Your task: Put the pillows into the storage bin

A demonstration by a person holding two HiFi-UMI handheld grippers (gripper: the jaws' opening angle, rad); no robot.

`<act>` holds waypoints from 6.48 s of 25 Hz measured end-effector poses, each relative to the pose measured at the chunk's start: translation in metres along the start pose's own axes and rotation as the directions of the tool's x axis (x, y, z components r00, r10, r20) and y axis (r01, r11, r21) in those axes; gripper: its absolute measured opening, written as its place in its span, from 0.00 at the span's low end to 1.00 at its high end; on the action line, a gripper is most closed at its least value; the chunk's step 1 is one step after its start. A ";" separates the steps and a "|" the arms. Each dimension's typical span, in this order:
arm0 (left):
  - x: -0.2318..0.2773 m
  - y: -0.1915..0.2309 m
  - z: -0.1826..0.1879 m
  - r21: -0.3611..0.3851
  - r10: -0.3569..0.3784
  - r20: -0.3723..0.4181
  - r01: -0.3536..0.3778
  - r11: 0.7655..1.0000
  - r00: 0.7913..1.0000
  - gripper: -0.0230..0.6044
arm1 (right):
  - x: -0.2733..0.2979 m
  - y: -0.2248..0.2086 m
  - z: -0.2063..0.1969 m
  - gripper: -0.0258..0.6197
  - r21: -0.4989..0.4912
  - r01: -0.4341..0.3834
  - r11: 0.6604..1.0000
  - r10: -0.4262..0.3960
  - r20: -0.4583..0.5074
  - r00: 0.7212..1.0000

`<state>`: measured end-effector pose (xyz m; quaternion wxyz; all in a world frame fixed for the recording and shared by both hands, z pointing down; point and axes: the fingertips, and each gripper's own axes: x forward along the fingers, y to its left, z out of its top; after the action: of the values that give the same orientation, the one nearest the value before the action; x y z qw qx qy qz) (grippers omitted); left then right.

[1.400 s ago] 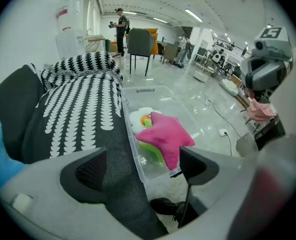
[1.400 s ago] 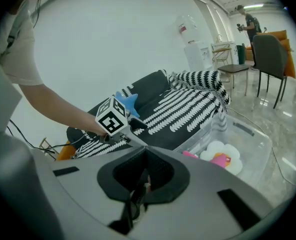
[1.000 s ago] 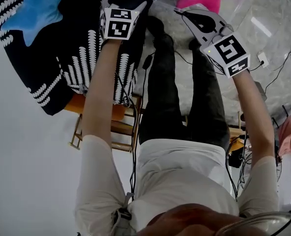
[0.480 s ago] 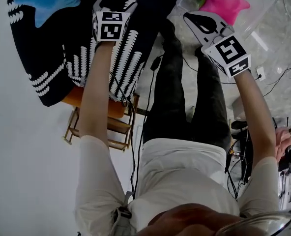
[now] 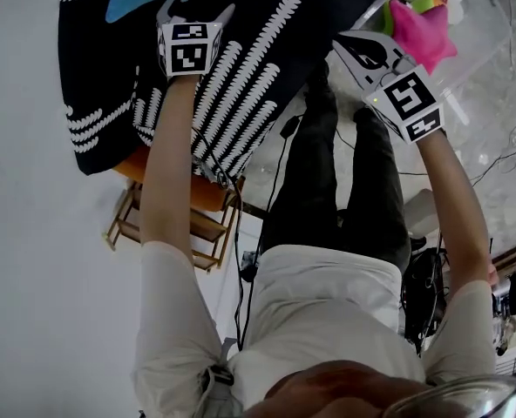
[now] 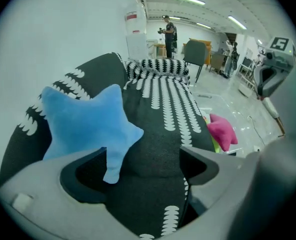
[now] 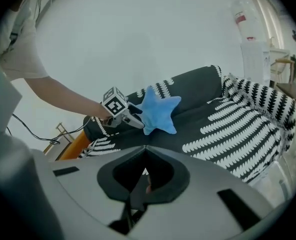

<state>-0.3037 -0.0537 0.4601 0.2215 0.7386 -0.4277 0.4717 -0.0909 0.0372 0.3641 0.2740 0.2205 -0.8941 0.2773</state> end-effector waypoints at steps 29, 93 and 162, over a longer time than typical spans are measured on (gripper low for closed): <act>0.034 0.173 0.023 -0.276 0.087 0.052 -0.070 0.959 0.995 0.83 | 0.072 0.020 0.041 0.04 -0.081 -0.111 0.991 0.105 -0.078 0.991; 0.061 -0.558 0.310 0.487 -0.365 0.060 0.292 0.823 0.929 0.44 | -0.385 -0.108 -0.243 0.04 0.251 0.321 0.913 -0.350 0.080 0.933; -0.605 -0.447 0.349 0.377 -0.496 0.636 0.323 0.868 0.592 0.27 | -0.717 0.152 0.069 0.04 0.335 0.715 0.613 -0.783 0.380 0.493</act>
<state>0.1355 0.1867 -0.2015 0.0570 0.9604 -0.2412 0.1272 0.3408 0.2819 -0.1802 0.1150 0.6672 -0.7256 0.1233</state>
